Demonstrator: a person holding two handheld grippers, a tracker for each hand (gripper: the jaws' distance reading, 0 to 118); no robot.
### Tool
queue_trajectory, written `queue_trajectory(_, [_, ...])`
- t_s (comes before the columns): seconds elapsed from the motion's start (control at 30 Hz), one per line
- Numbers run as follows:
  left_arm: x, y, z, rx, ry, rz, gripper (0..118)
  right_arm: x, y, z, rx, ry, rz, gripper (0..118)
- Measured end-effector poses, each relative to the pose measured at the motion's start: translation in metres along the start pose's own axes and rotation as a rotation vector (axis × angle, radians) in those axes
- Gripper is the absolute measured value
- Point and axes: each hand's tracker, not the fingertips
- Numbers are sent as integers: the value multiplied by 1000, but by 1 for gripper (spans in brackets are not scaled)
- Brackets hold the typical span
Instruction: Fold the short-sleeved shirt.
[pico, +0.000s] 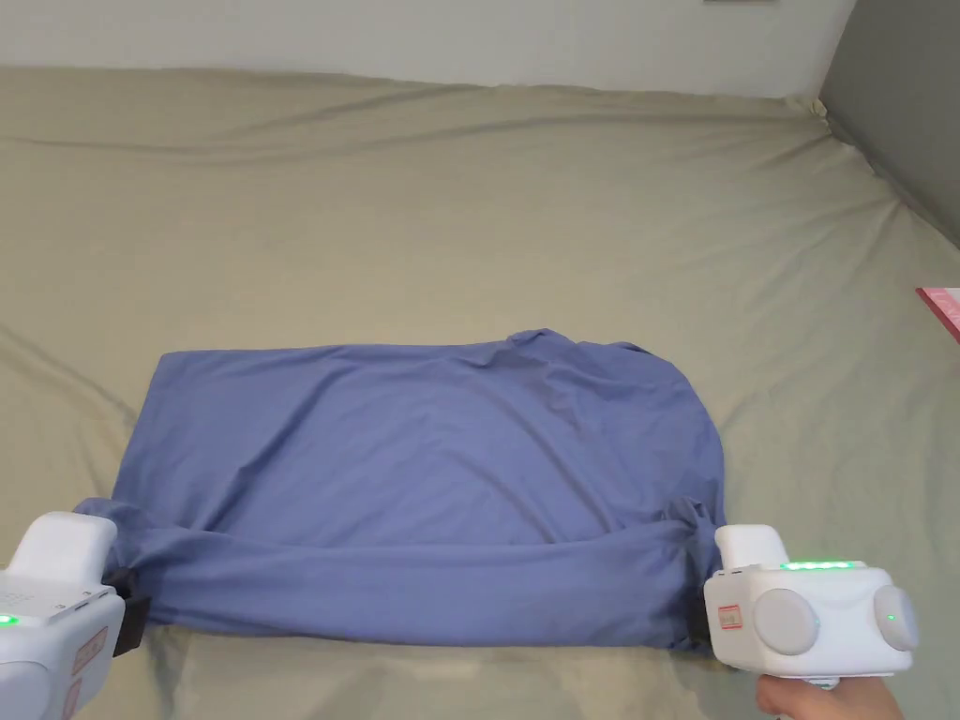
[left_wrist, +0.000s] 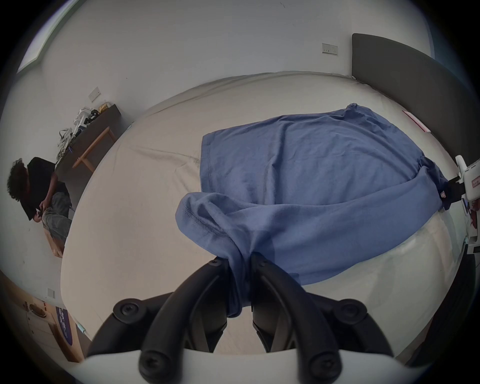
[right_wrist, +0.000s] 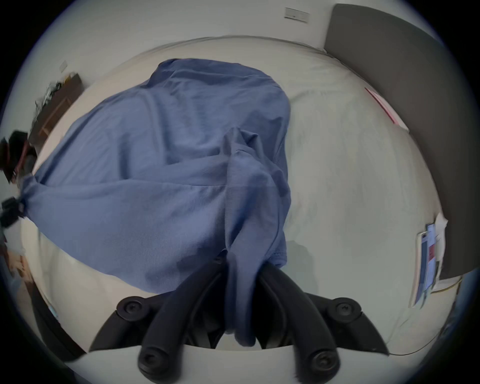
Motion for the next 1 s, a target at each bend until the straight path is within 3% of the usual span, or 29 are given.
queue_trajectory(0.13, [-9,4,9,12,-32,28,14,13,6,21,15,77,-53,12])
queue_trajectory(0.33, [-16,4,35,33,-58,27,14,34,7,89,104,151,-52,12])
queue_trajectory(0.57, [-30,-17,66,-20,-68,-36,14,31,-23,149,74,159,-1,12])
queue_trajectory(0.73, [-30,-57,59,-132,-87,-109,14,30,-62,138,-30,177,-27,12])
queue_trajectory(1.0, [-19,-111,12,-255,-127,-57,14,35,-107,67,-123,150,-72,12])
